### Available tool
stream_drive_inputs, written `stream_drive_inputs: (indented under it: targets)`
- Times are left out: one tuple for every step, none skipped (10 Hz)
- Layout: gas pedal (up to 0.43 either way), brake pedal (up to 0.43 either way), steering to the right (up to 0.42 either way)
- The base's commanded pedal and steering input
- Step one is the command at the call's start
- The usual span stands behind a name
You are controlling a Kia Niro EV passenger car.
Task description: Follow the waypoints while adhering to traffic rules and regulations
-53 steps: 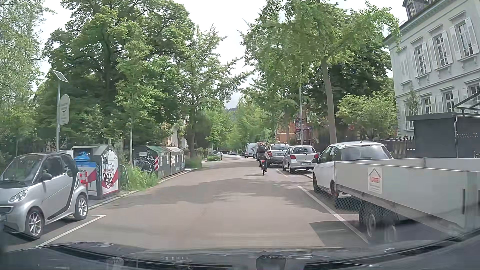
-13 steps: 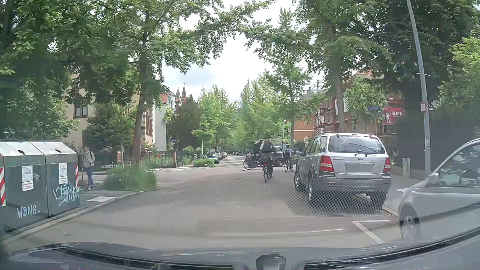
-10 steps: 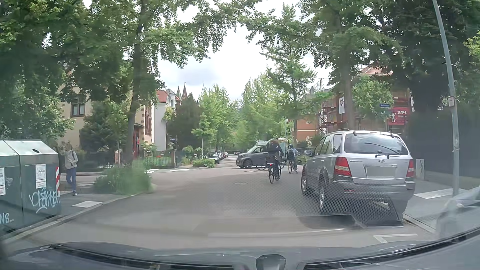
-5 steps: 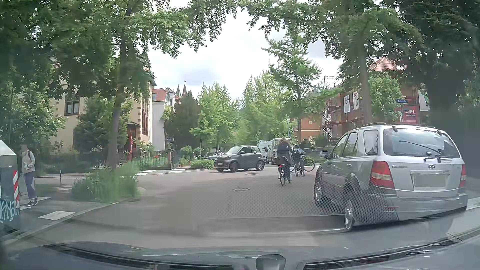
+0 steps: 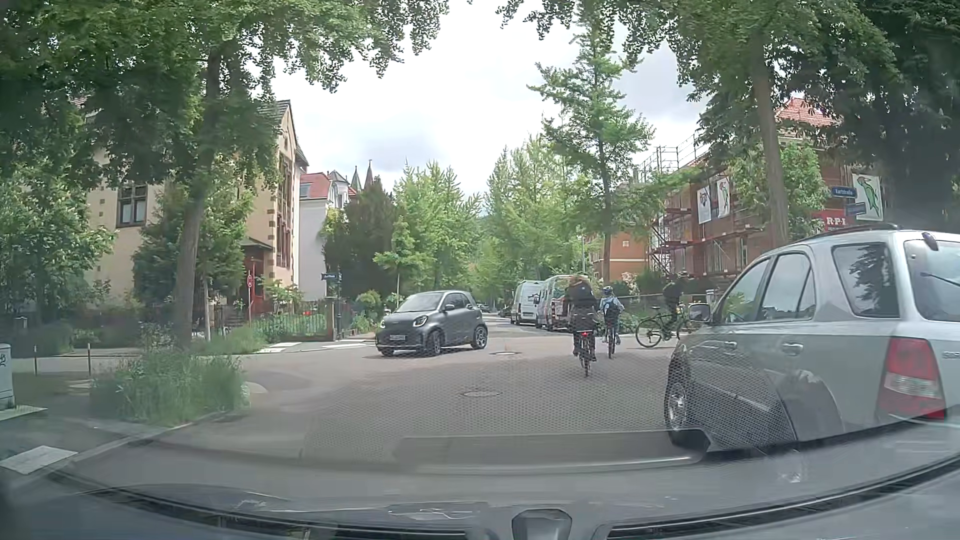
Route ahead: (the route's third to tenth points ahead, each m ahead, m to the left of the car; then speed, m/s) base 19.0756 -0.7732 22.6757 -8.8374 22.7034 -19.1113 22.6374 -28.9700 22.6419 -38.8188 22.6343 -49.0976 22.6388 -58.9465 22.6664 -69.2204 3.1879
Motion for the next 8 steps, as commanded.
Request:
stream_drive_inputs:
  targets:
    - [0.0, 0.0, 0.005]
    - [0.0, 0.0, 0.009]
    - [0.0, 0.0, 0.013]
    - [0.0, 0.0, 0.018]
    - [0.0, 0.0, 0.023]
    - [0.0, 0.0, 0.028]
    - [0.0, 0.0, 0.033]
    - [0.0, 0.0, 0.035]
